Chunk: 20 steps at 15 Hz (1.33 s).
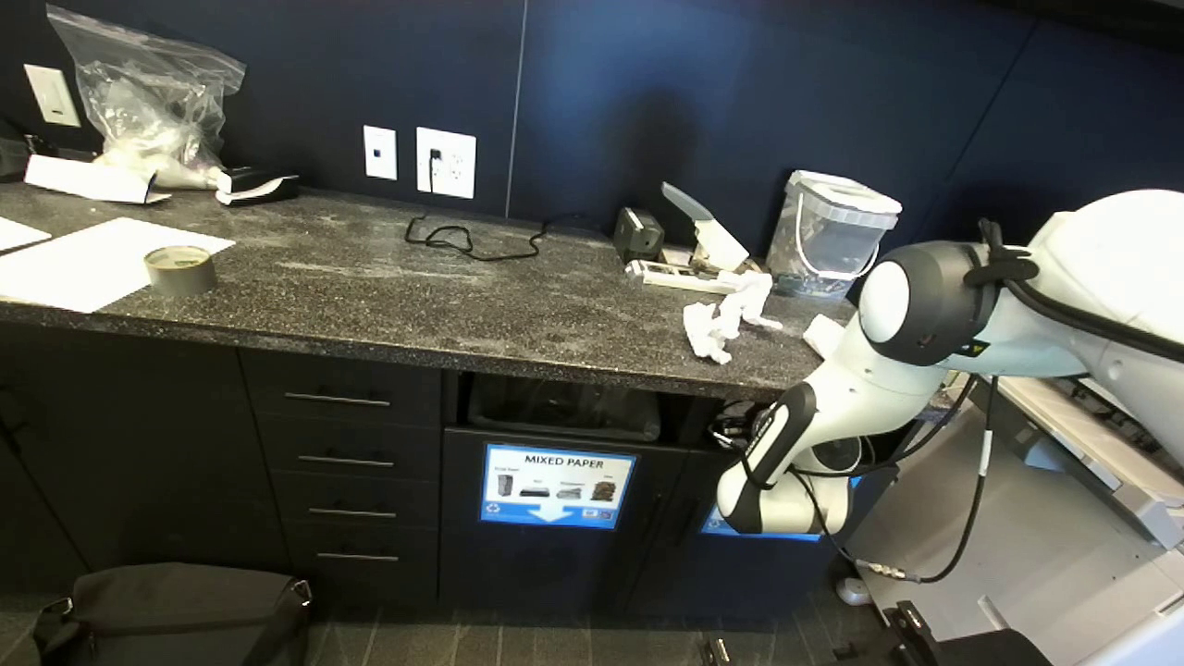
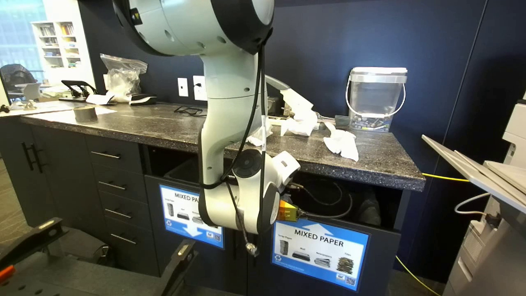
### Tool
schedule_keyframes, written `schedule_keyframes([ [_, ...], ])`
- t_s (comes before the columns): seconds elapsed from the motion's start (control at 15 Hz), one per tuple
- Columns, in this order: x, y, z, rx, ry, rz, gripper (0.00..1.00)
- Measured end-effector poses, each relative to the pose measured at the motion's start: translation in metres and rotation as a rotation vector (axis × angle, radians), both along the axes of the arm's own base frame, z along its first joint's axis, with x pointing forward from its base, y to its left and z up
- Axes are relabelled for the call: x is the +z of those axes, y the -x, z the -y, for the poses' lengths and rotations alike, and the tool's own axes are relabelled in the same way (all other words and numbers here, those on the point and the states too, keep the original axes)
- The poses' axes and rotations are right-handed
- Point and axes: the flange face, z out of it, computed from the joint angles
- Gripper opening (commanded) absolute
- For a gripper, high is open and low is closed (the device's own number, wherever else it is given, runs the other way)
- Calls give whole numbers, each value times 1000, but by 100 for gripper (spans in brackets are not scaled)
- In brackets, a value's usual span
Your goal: Remove all the paper trash from the base top and put them in the mixed paper bin on the left
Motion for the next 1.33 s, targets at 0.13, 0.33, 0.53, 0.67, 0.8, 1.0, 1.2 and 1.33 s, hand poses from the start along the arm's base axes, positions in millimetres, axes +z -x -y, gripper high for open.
schedule_keyframes([
  [0.13,9,7,0,-3,1,-1,100],
  [0.33,27,17,0,-3,8,24,100],
  [0.53,41,23,-4,5,16,67,100],
  [0.67,43,22,-7,10,16,70,100],
  [0.8,42,20,-8,14,13,43,100],
  [1.0,44,13,-10,17,13,-33,100],
  [1.2,51,12,-10,19,18,-143,100],
  [1.33,58,15,-11,20,27,-206,100],
])
